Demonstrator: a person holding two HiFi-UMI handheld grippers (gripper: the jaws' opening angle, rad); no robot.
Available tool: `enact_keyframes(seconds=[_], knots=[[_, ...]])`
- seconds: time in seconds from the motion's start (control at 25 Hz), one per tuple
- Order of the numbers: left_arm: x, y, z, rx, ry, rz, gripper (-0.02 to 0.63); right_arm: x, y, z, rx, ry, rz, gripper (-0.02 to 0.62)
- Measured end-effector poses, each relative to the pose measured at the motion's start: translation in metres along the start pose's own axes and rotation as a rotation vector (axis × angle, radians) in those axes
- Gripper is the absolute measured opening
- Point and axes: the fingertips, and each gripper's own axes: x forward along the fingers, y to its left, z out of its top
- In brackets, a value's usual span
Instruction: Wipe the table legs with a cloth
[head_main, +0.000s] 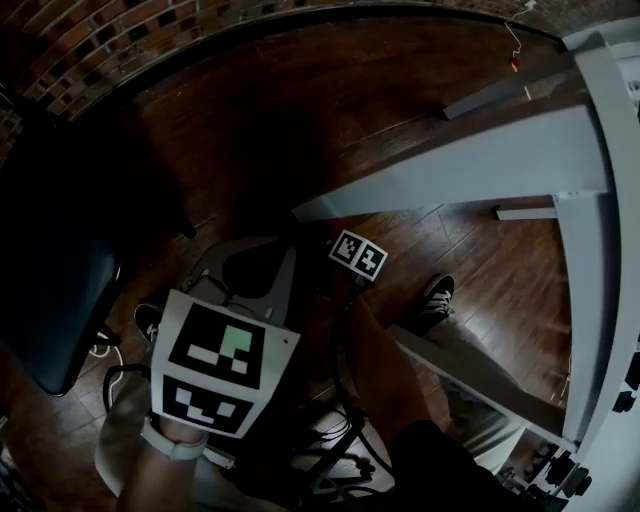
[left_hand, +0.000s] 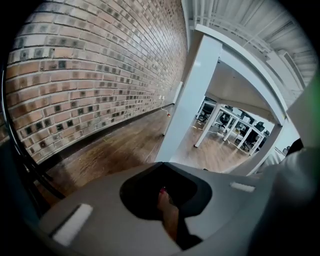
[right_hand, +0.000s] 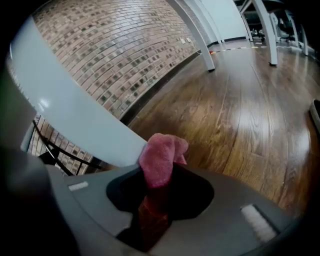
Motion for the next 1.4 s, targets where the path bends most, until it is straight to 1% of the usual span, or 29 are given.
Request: enact_keyframes(seconds=[0.08, 0.16, 0.32, 0.44, 0.56, 0.68, 0.88, 1.08, 1.24, 1.32, 1.4], knots=[[-0.002, -0.004, 0.005, 0.018, -0.021, -0.006, 0.0, -0.022, 0.014, 0.017, -0.025, -0.022, 0.031, 0.1], [-0.006, -0.004, 0.006, 0.03, -0.028, 0.003, 0.0, -0.046, 0.032, 0.029, -0.023, -0.039, 0.068, 0.1], [-0.013, -0.002, 0.005, 0.032, -0.019, 0.022, 0.0, -0.096, 0.072, 0.047, 0.051, -0.075, 0.158, 0.1], [-0.014, -0.004, 0.01, 0.044, -0.036, 0.017, 0.0, -0.135, 0.099, 0.068, 0.101, -0.11, 0.215, 0.1], [-0.015, -0.005, 0.013, 0.058, -0.046, 0.021, 0.0, -0.174, 0.129, 0.089, 0.09, -0.143, 0.26, 0.101], [-0.015, -0.004, 0.016, 0.062, -0.055, 0.027, 0.0, -0.216, 0.157, 0.114, 0.044, -0.194, 0.293, 0.101], [-0.025, -0.009, 0.021, 0.085, -0.08, 0.023, 0.0, -0.287, 0.203, 0.158, -0.057, -0.32, 0.314, 0.101], [-0.033, -0.005, 0.024, 0.098, -0.103, 0.034, 0.0, -0.355, 0.251, 0.191, -0.151, -0.481, 0.328, 0.101], [-0.039, -0.001, 0.025, 0.099, -0.116, 0.047, 0.0, -0.397, 0.281, 0.204, -0.205, -0.619, 0.32, 0.101], [-0.041, -0.001, 0.028, 0.111, -0.126, 0.049, 0.0, -0.406, 0.288, 0.206, -0.204, -0.656, 0.306, 0.101], [-0.044, 0.0, 0.031, 0.126, -0.139, 0.059, 0.0, -0.409, 0.294, 0.206, -0.199, -0.668, 0.285, 0.101]])
